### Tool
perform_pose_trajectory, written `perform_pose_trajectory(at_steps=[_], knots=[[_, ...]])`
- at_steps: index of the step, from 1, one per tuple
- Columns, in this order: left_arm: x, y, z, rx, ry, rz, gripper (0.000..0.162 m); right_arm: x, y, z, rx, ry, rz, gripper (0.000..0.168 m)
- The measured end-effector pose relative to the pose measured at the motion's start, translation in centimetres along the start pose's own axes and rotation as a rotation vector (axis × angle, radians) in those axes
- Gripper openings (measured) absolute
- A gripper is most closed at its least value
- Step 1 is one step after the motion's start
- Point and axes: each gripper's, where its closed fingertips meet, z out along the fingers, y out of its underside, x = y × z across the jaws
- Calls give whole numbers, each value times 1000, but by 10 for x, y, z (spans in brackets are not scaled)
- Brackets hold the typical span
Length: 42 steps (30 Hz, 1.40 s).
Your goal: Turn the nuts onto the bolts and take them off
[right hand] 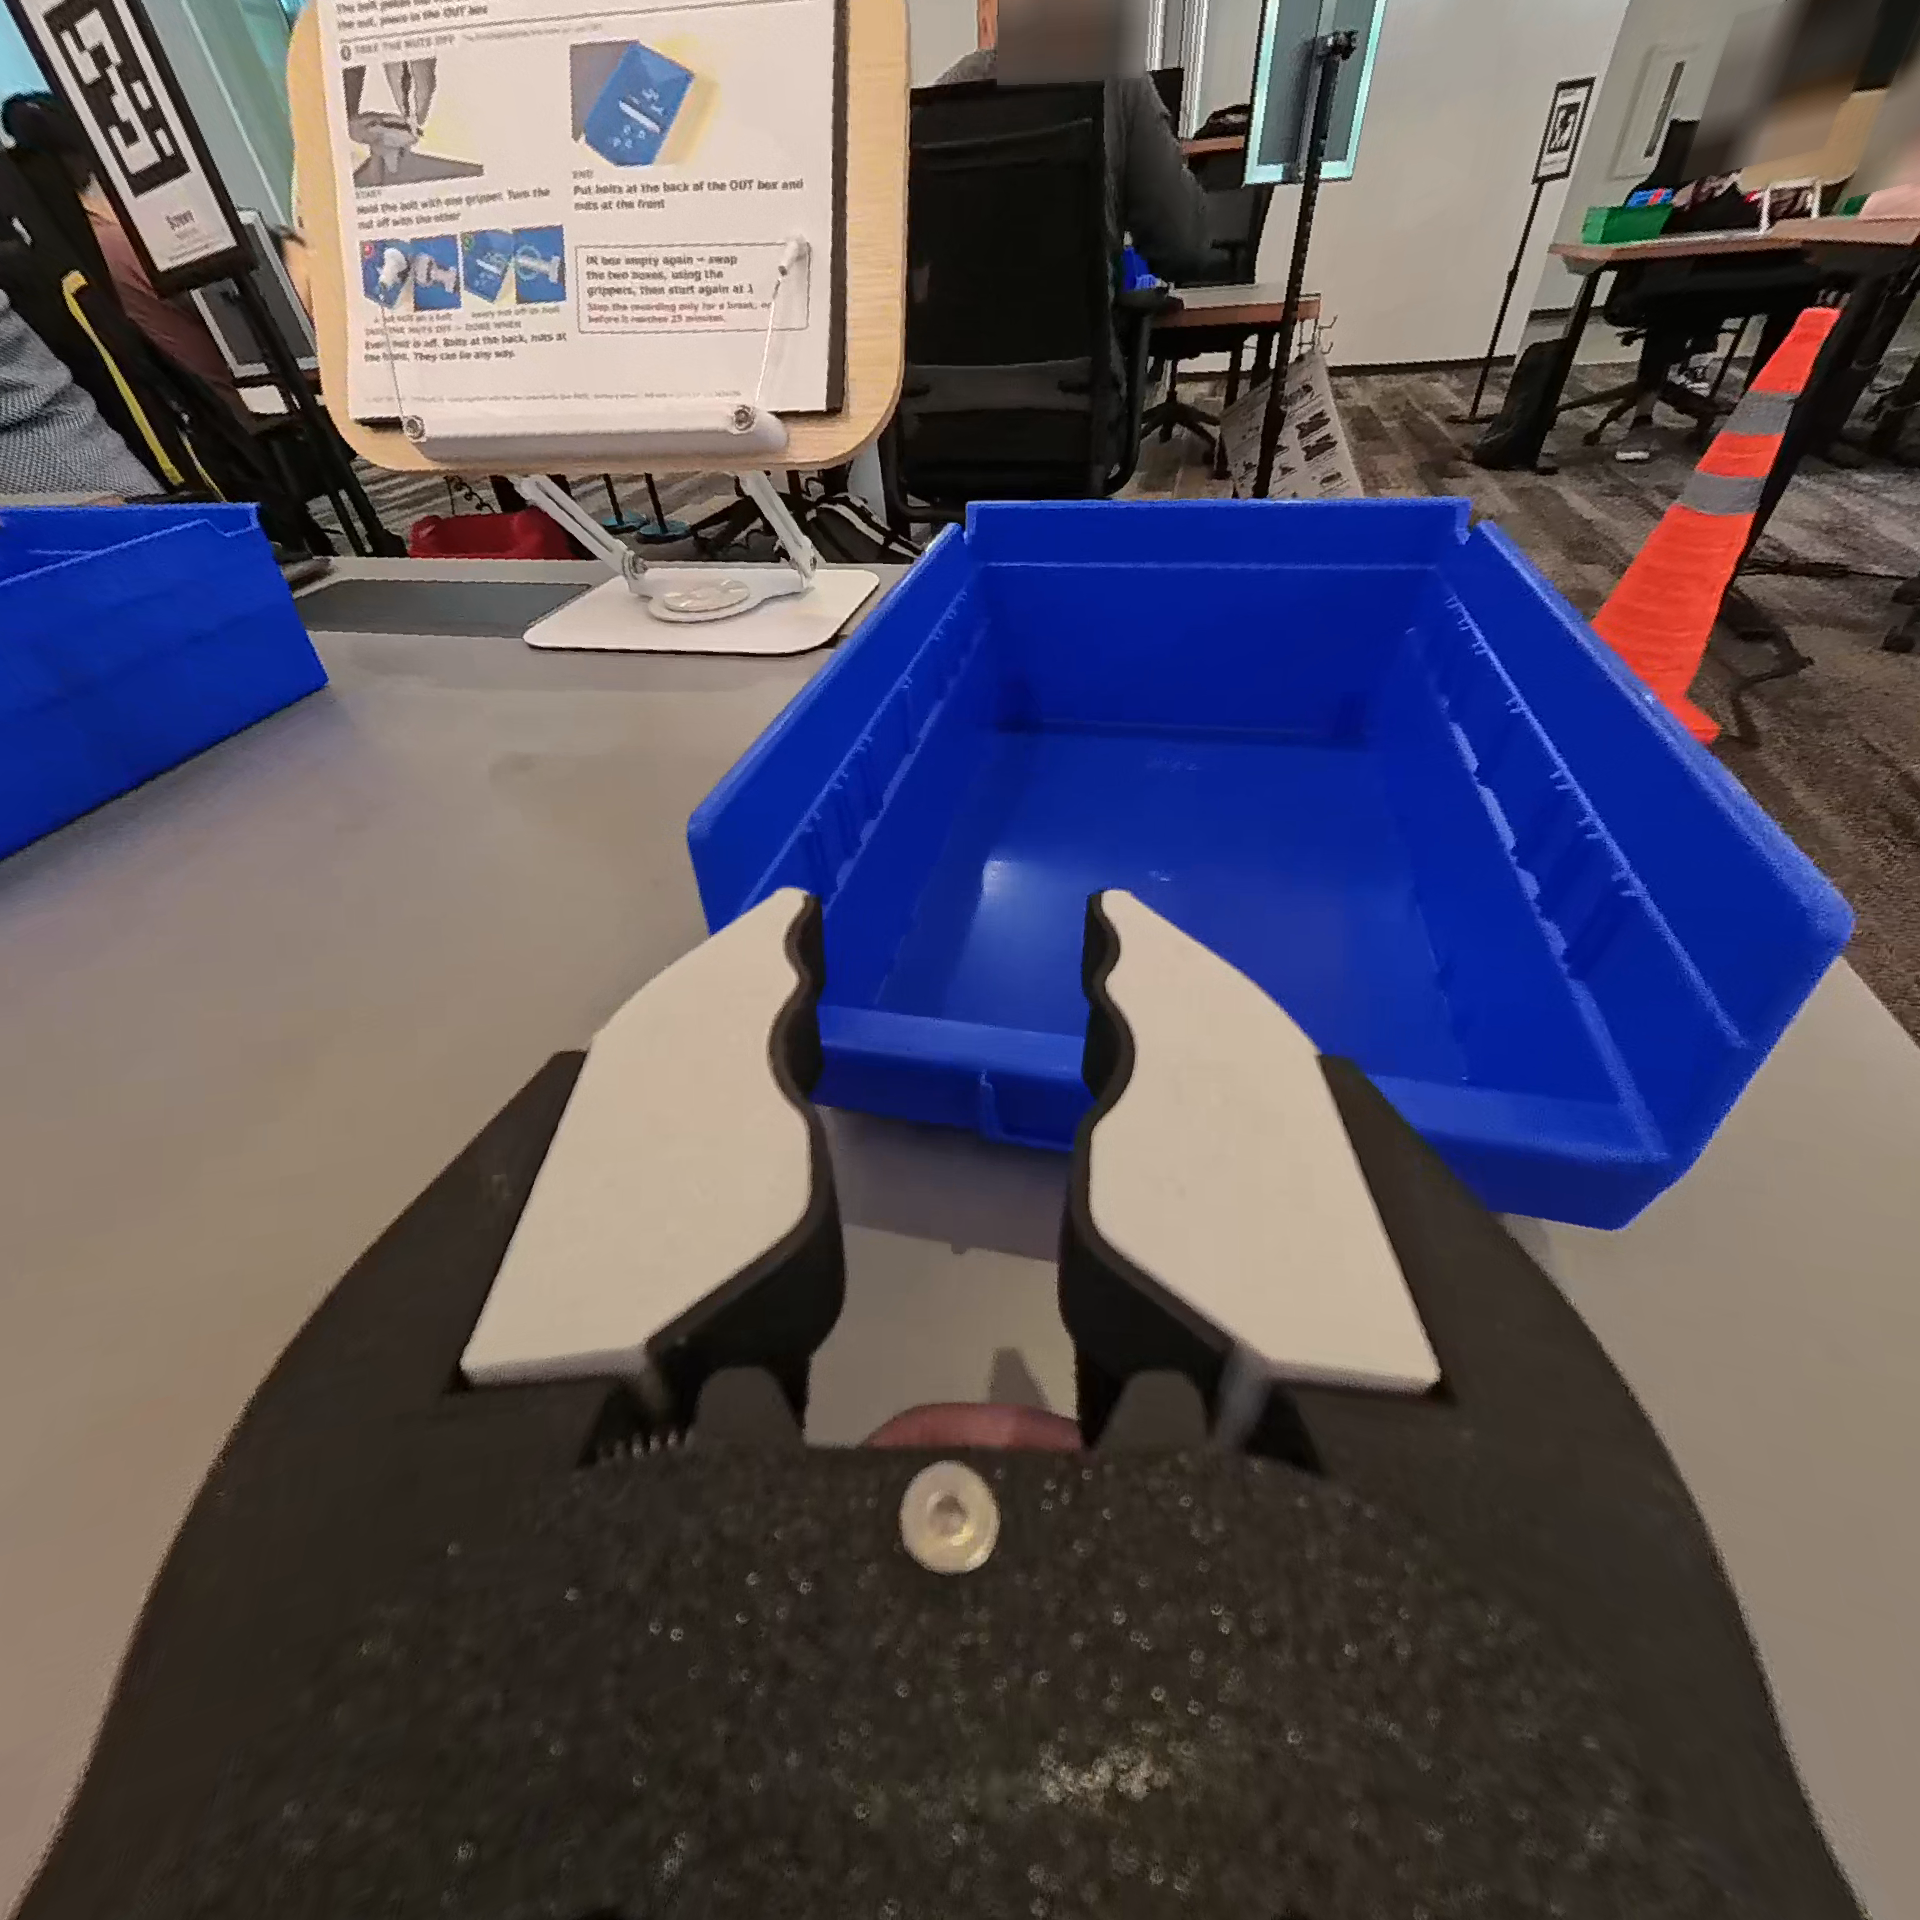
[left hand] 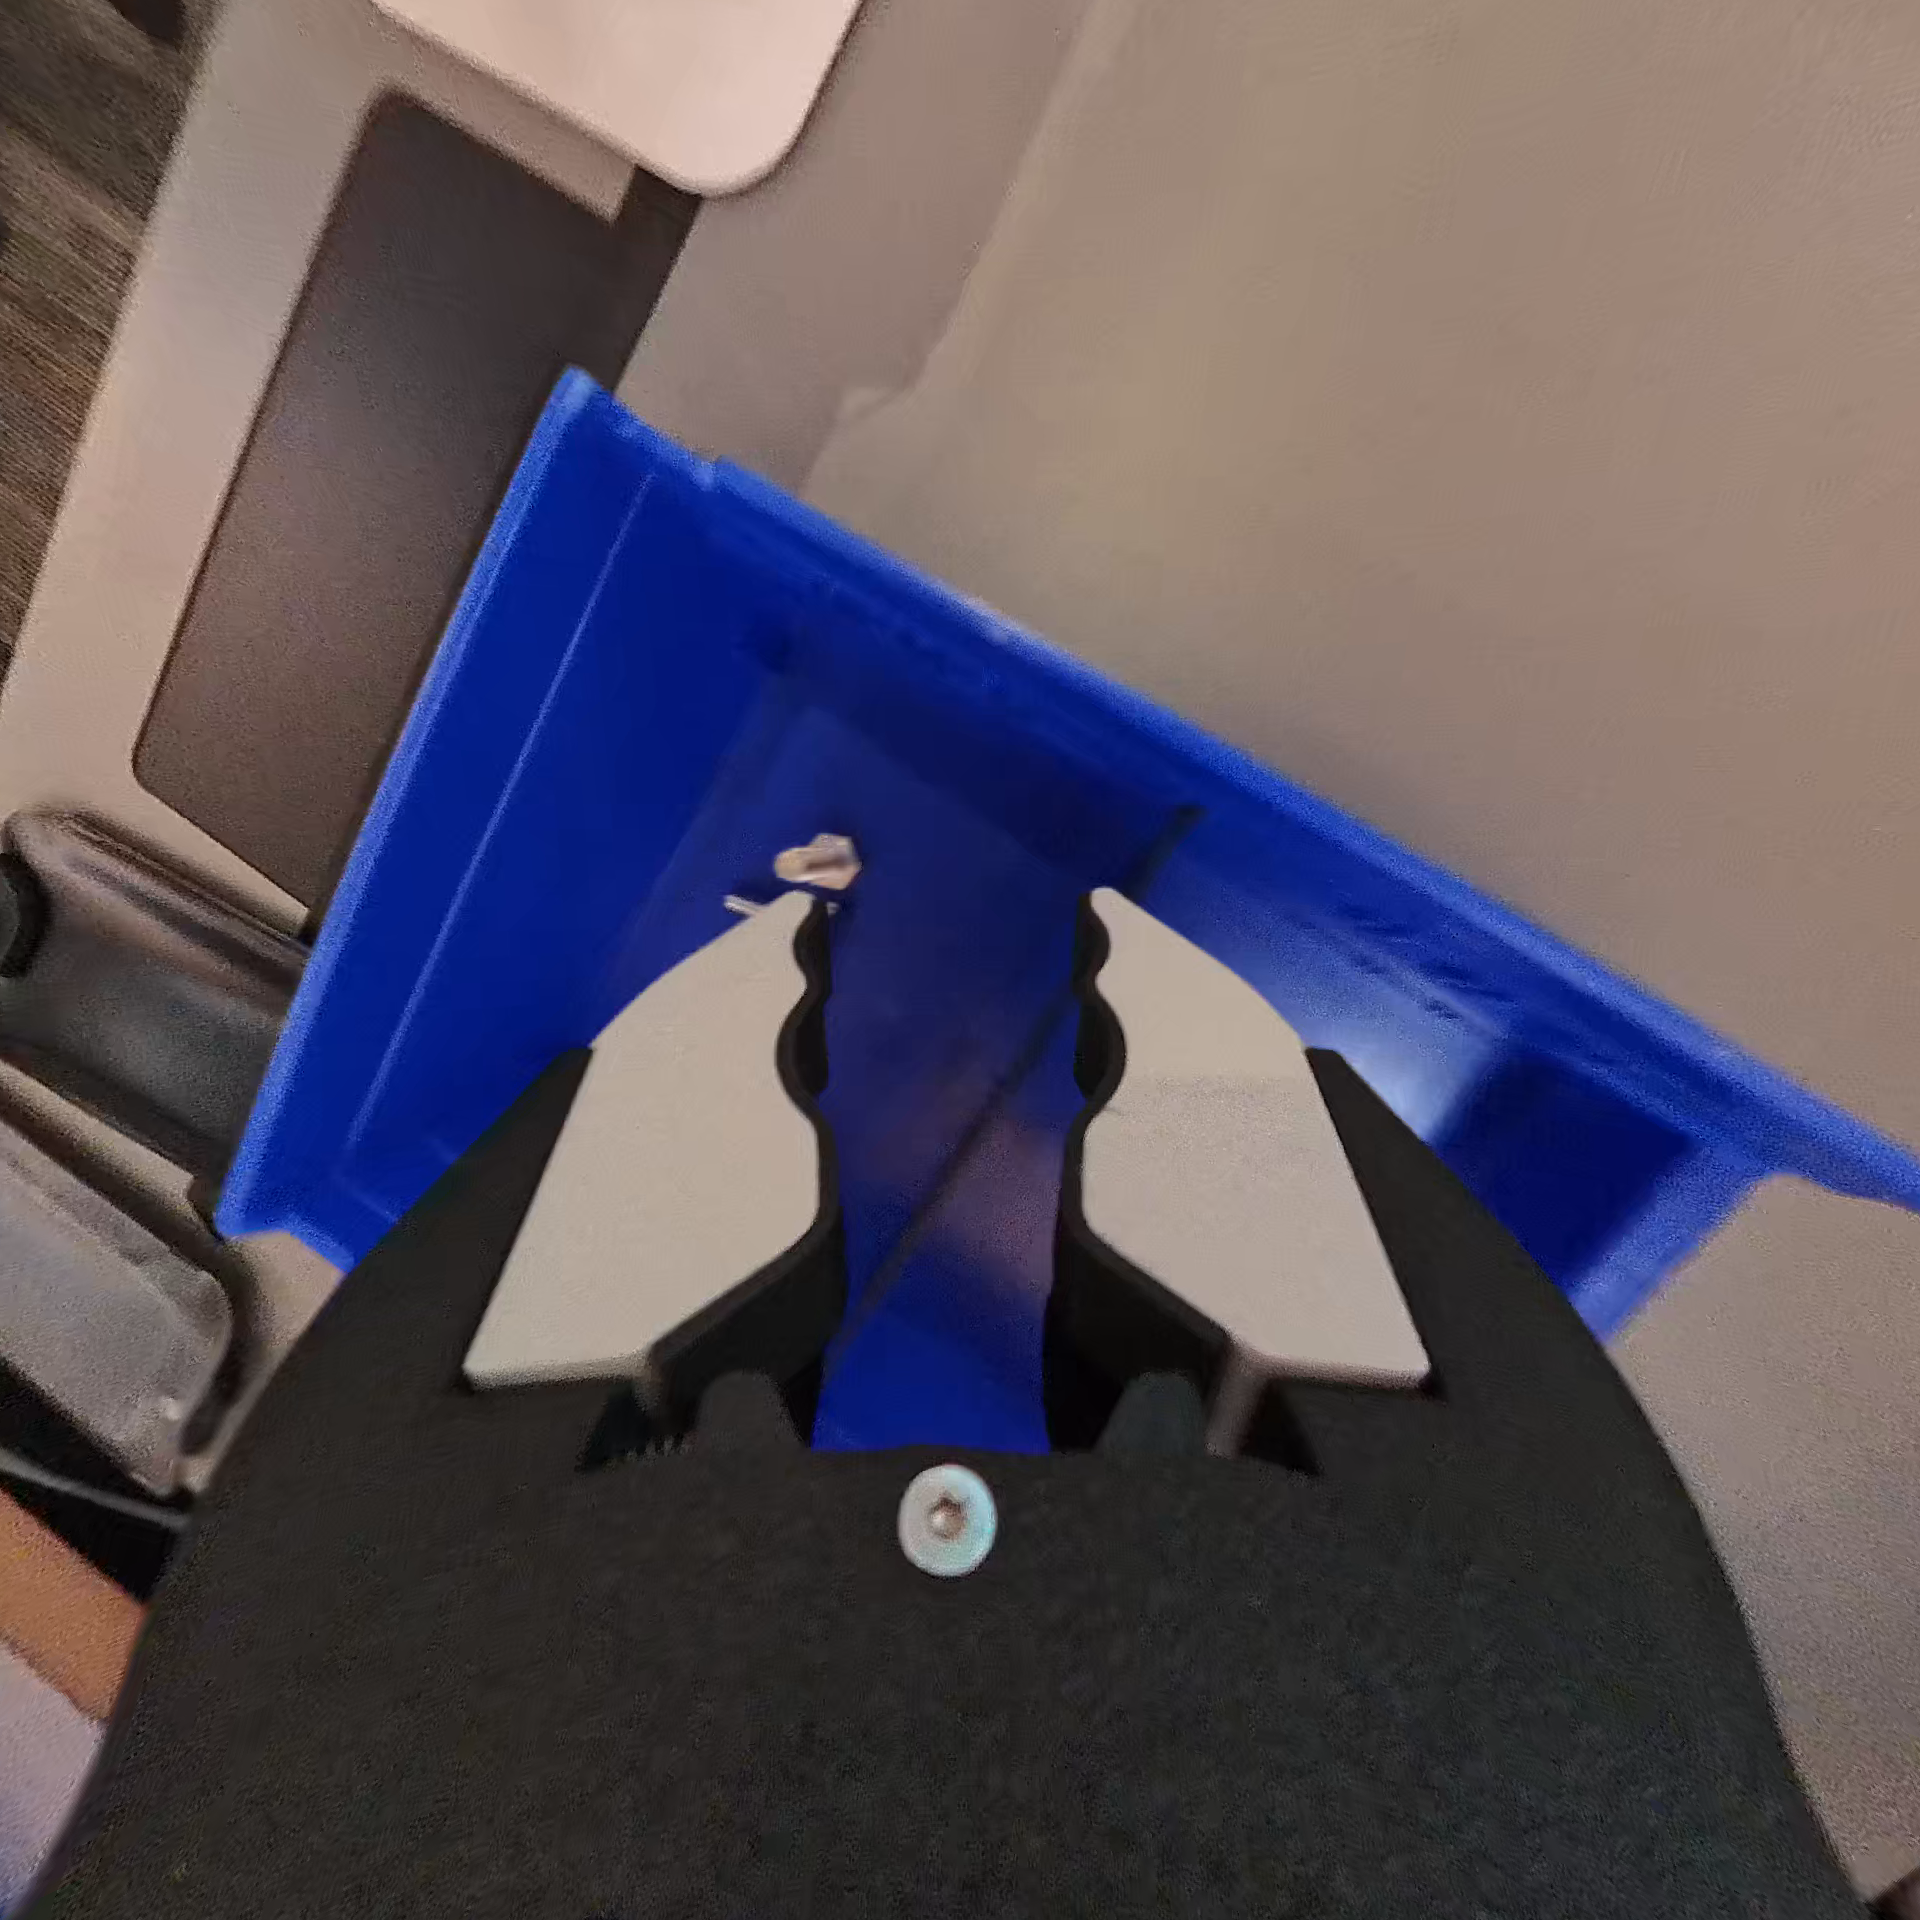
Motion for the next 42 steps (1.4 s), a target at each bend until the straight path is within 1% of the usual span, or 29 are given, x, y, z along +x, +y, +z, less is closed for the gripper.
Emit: perform_pose_trajectory(at_steps=[2, 4, 6, 8, 9, 10, 11, 12, 15, 18, 20, 23, 25, 27, 29, 31, 33, 36, 38, 40, 42], knots=[[-23, 8, 25, -96, 18, 18, 43, 0, -1, -1, 3, 5, -14, 47], [-37, 14, 47, -147, 47, 18, 42, 2, 0, -2, 3, 10, -20, 46], [-40, 24, 66, -194, 96, 13, 41, 4, 1, -3, 0, 16, -19, 47], [-43, 36, 81, -246, 96, 30, 39, 8, 2, -4, -1, 23, -13, 46], [-44, 41, 87, -264, 92, 41, 31, 9, 2, -4, -1, 27, -10, 46], [-43, 42, 91, -263, 95, 53, 13, 11, 2, -5, 0, 31, -6, 46], [-41, 40, 92, -239, 105, 52, 9, 12, 2, -6, 1, 33, -1, 46], [-40, 35, 91, -206, 109, 50, 9, 13, 2, -6, 3, 35, 4, 46], [-39, 26, 80, -133, 99, 48, 9, 15, 3, -6, -1, 34, 16, 45], [-33, 15, 52, -17, 115, 7, 9, 12, 2, -7, 1, 23, 24, 44], [-23, 1, 23, 127, 137, -48, 9, 6, 1, -7, 5, 4, 20, 44], [5, -27, -27, 399, 202, -130, 9, -12, -2, -4, 28, -62, 7, 45], [28, -47, -60, 582, 249, -175, 9, -34, -10, -1, 65, -156, 2, 45], [59, -69, -94, 765, 328, -203, 9, -67, -22, 3, 112, -308, 7, 46], [91, -90, -123, 933, 425, -228, 9, -113, -37, 7, 146, -540, 33, 51], [125, -110, -141, 1059, 526, -231, 9, -158, -50, 14, 115, -793, 143, 58], [160, -128, -144, 1099, 579, -180, 9, -195, -65, 27, 56, -1007, 265, 61], [206, -153, -137, 1134, 621, -95, 9, -234, -88, 51, -19, -1237, 426, 65], [227, -167, -126, 1132, 632, -70, 9, -252, -101, 63, -50, -1336, 526, 67], [241, -177, -112, 1107, 616, -52, 9, -266, -106, 67, -106, -1437, 618, 66], [248, -183, -102, 1093, 608, -42, 9, -273, -104, 67, -133, -1481, 641, 54]])
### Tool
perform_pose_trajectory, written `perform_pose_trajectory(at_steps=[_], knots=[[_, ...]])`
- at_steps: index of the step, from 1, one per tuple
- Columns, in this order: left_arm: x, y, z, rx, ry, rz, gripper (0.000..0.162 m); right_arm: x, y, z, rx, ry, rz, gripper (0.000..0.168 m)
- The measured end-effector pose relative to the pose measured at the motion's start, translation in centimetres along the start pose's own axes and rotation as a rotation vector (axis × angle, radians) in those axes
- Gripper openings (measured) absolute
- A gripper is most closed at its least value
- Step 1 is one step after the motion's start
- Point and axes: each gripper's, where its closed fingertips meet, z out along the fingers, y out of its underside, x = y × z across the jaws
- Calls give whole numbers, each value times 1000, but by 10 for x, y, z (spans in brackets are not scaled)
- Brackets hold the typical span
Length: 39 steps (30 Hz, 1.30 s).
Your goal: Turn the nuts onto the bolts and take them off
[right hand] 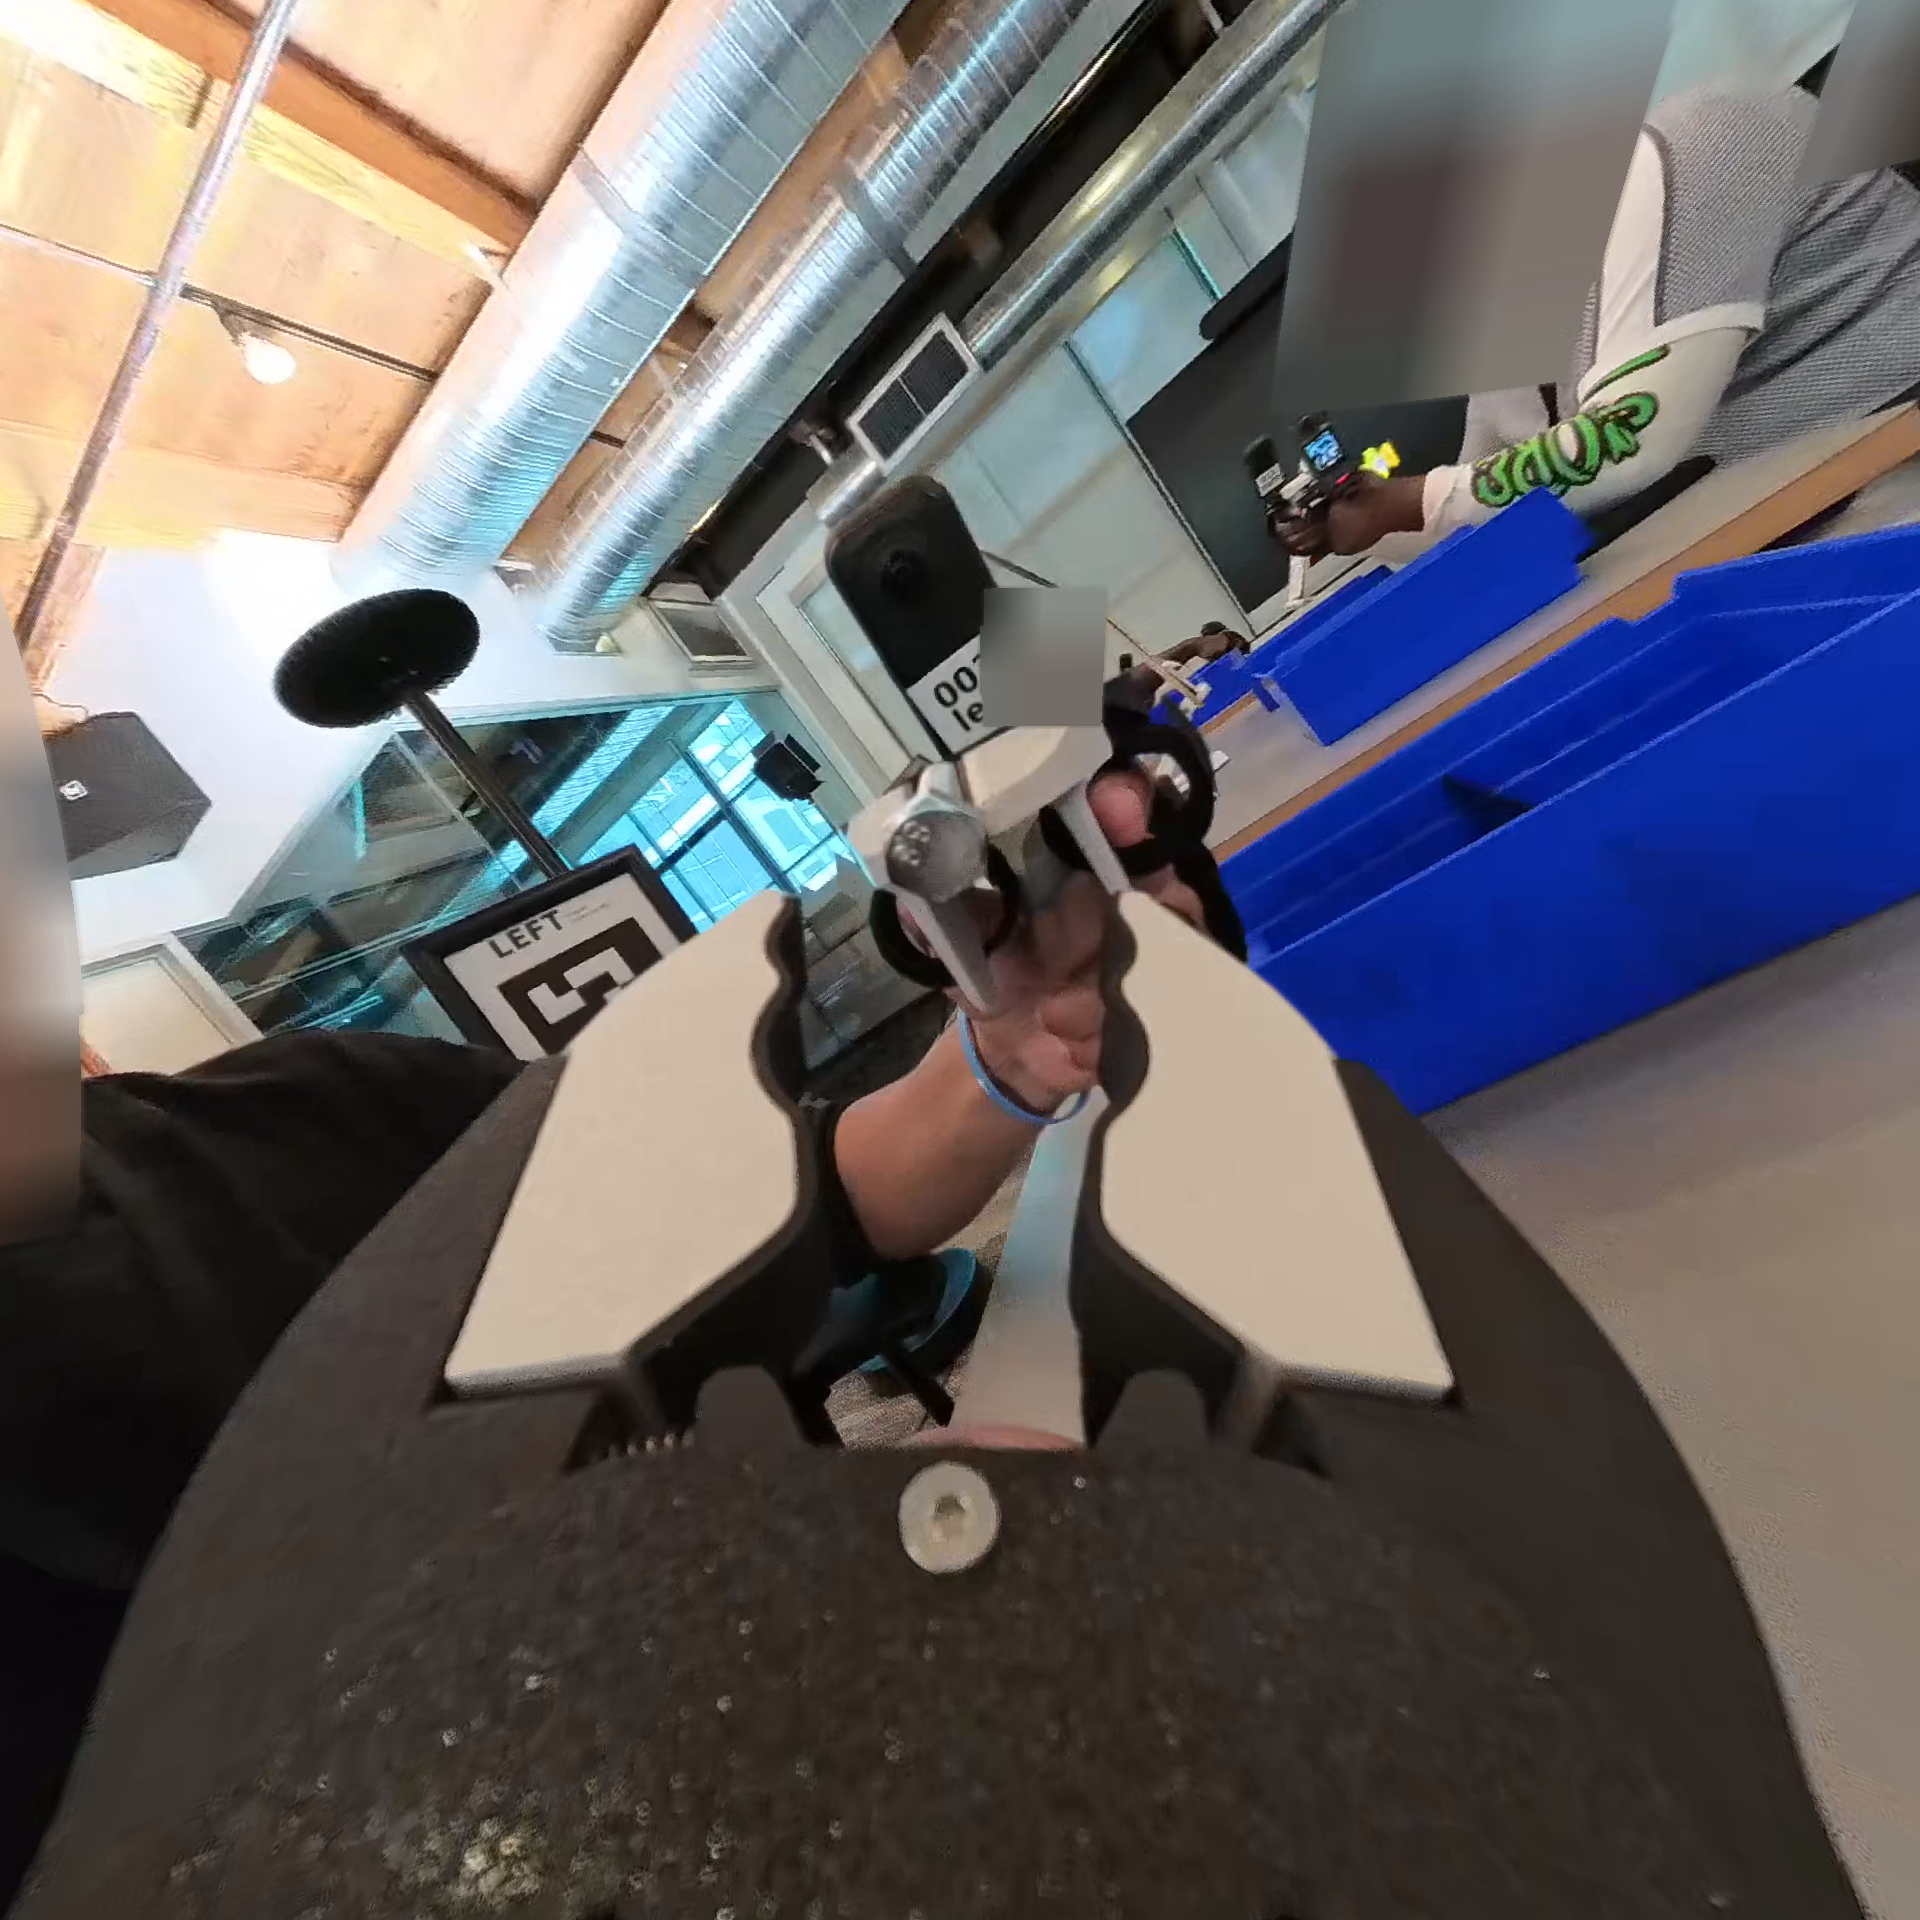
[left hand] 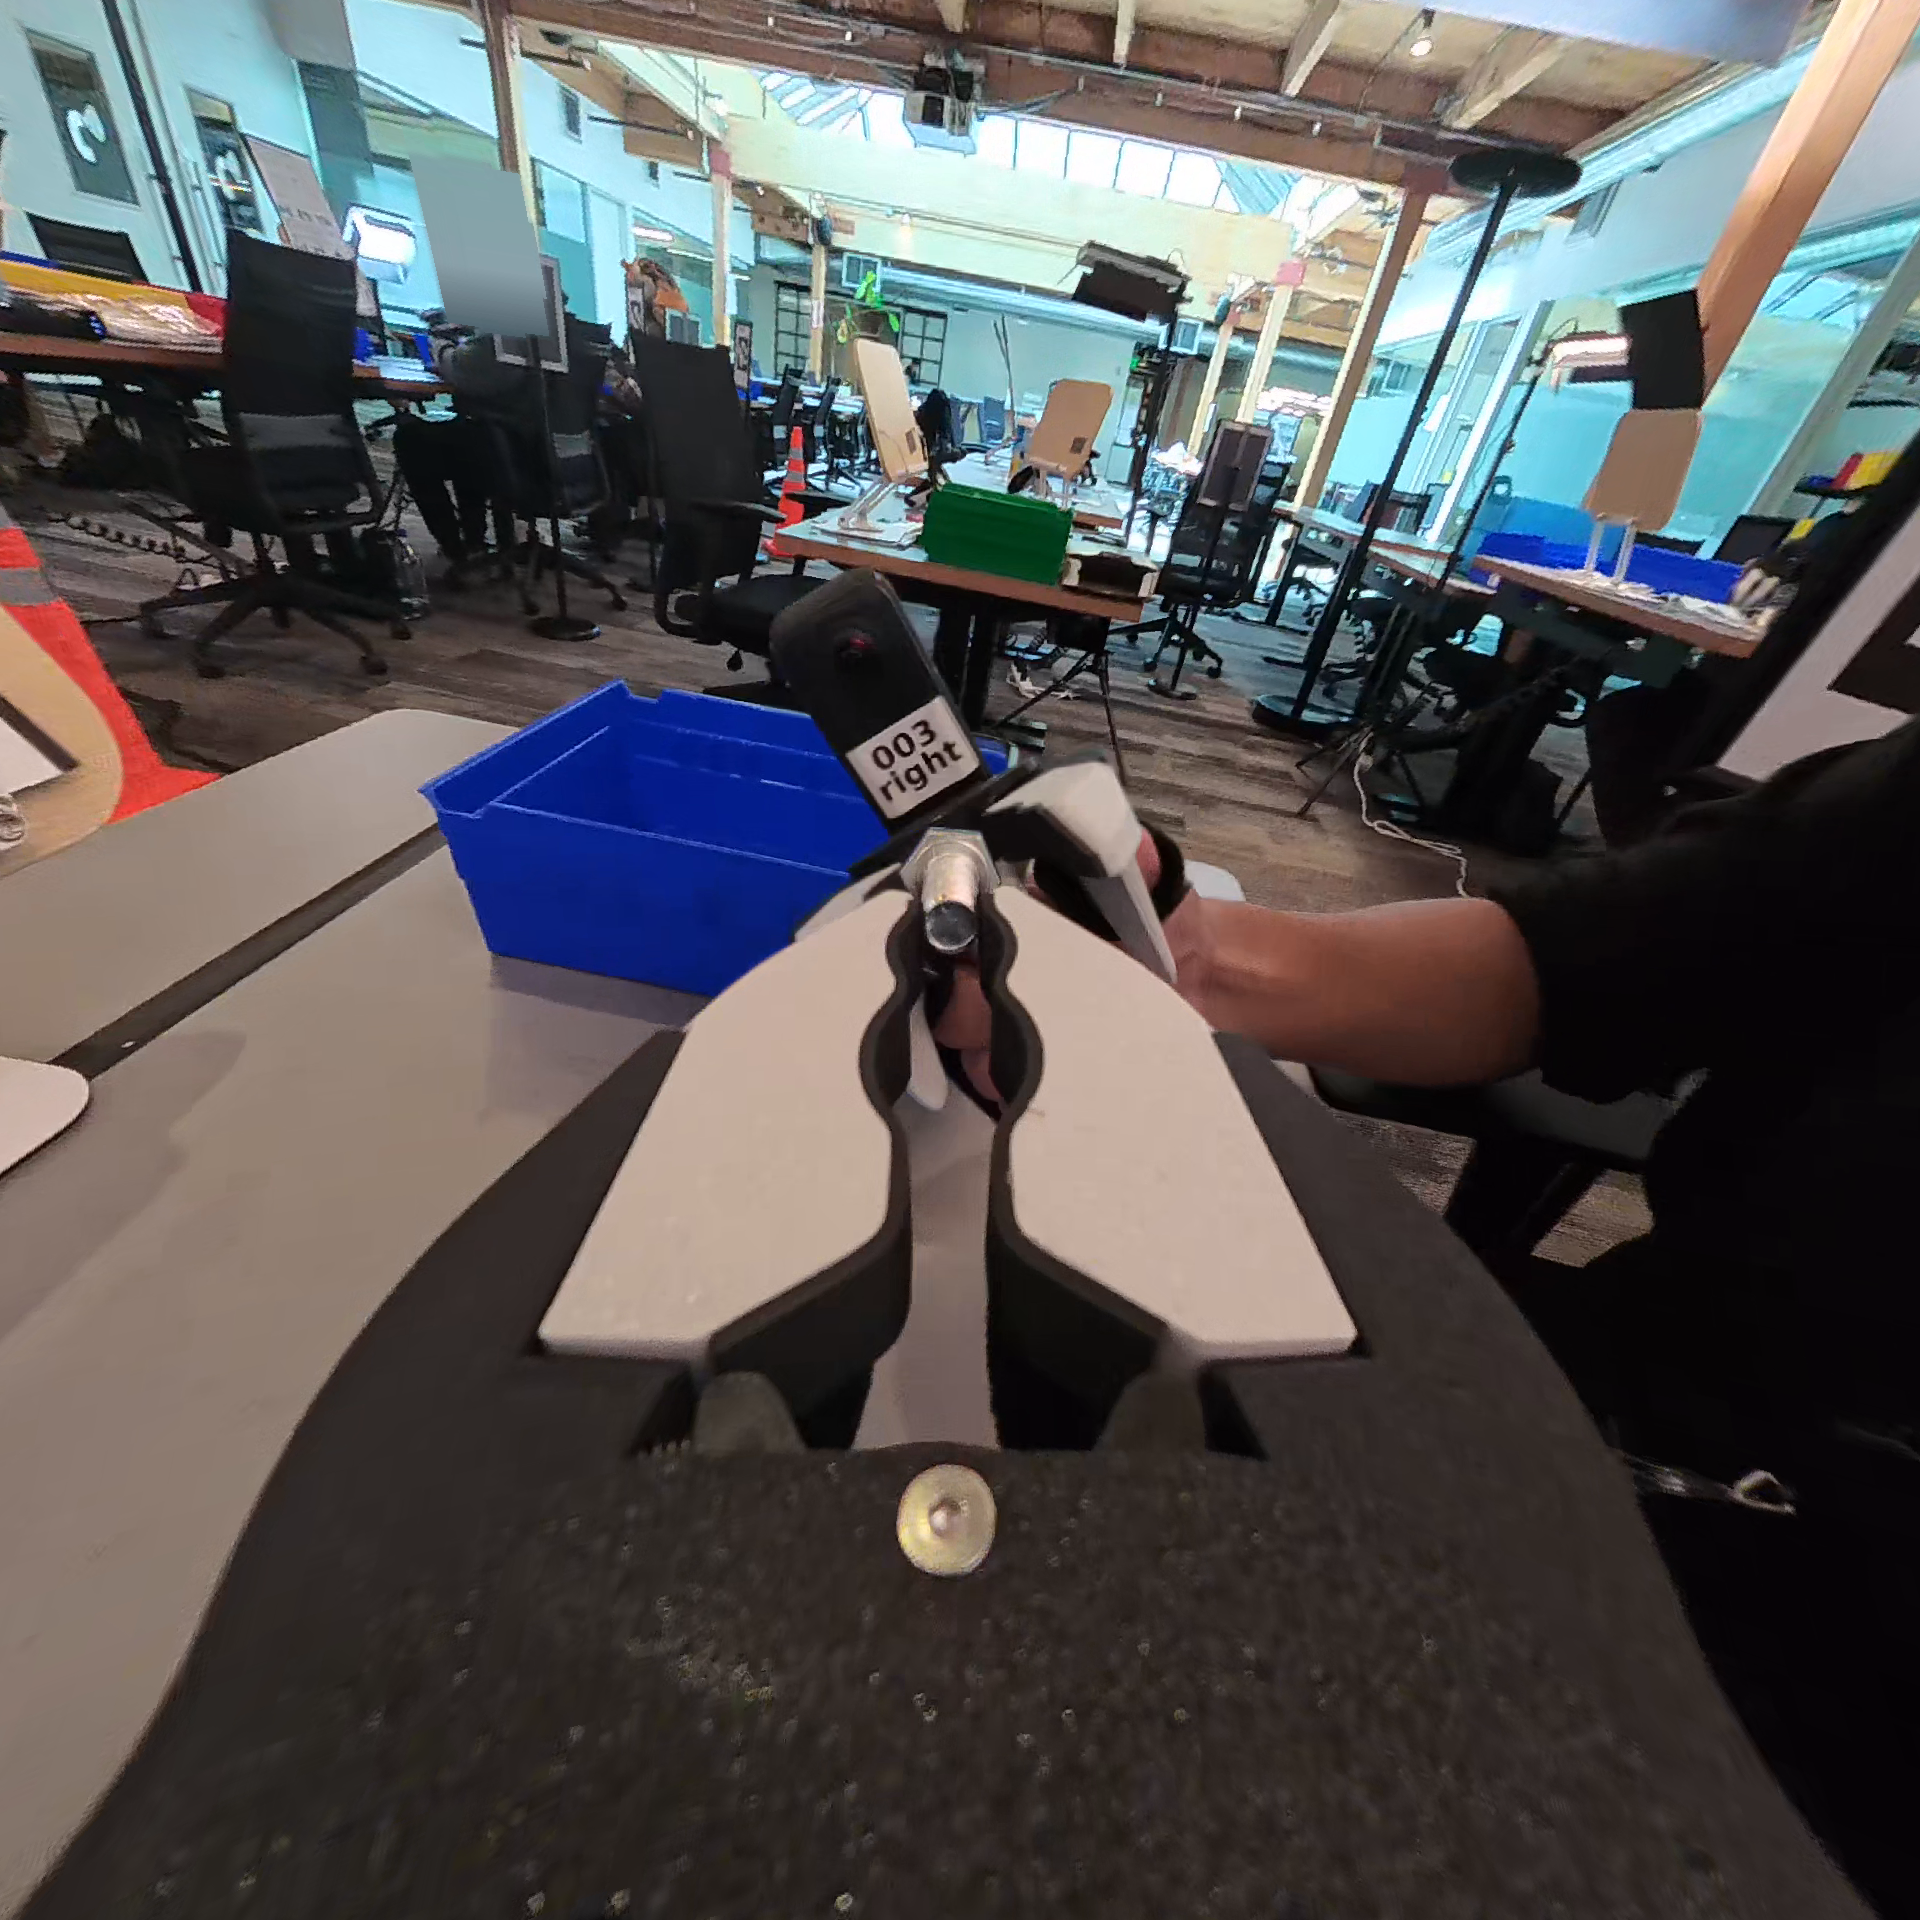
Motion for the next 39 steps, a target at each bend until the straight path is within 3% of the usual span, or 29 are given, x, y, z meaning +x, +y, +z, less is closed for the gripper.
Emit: perform_pose_trajectory(at_steps=[10, 19, 21, 23, 26, 33, 36, 39], knots=[[-5, 16, 15, -62, 10, 3, 9, 5, 1, -10, 31, 4, -8, 18], [-5, 24, 19, -104, 20, -14, 9, 7, 6, -18, 16, 51, -53, 17], [-2, 26, 13, -145, 20, -27, 20, 9, 8, -20, 11, 70, -61, 17], [2, 19, -8, -166, -22, -10, 34, 10, 8, -27, 15, 97, -73, 17], [-4, 12, -69, -266, -179, 50, 36, 6, 15, -42, -19, 158, -143, 17], [-71, 57, -231, -842, -527, -5, 38, 3, 42, -71, -51, 239, -232, 18], [-88, 97, -257, -1036, -529, -13, 38, 7, 47, -72, -83, 260, -245, 18], [-108, 133, -263, -1115, -539, -87, 37, 5, 48, -71, -88, 261, -267, 18]])
